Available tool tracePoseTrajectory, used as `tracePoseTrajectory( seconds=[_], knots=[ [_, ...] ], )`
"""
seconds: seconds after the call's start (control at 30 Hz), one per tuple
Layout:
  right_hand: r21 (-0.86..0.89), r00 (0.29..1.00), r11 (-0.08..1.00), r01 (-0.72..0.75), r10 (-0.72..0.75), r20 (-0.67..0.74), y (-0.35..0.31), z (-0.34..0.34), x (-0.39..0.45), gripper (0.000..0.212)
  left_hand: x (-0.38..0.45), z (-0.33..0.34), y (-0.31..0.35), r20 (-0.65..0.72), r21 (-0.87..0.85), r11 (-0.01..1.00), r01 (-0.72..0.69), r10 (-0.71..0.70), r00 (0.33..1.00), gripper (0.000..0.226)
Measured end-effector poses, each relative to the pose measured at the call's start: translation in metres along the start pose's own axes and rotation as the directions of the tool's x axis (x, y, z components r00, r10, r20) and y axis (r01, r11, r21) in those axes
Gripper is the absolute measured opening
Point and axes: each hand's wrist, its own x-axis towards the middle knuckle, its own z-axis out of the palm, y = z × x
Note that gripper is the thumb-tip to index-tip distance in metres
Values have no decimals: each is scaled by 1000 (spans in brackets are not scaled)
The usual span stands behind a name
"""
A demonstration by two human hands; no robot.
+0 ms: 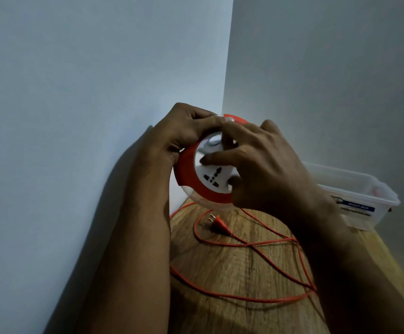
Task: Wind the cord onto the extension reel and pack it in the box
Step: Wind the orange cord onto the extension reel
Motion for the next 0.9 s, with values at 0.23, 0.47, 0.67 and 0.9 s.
tracePoseTrajectory(
  seconds=[0.23,0.47,0.67,0.9],
  knots=[
    [268,880,910,-315,386,-278,-23,15,5,52,-1,2,0,-23,-100,993,59,-62,998,21],
    [101,986,991,-83,96,-139,-15,-14,3,38,-2,-7,-2,-22,23,1000,10,-10,1000,19],
    [-6,981,999,33,-31,190,-14,-15,0,66,1,-5,-5,-17,65,998,15,-14,1000,28],
    [-29,998,999,15,-13,69,-9,-4,2,56,1,-4,-1,1,58,998,8,-8,1000,18]
  ],
)
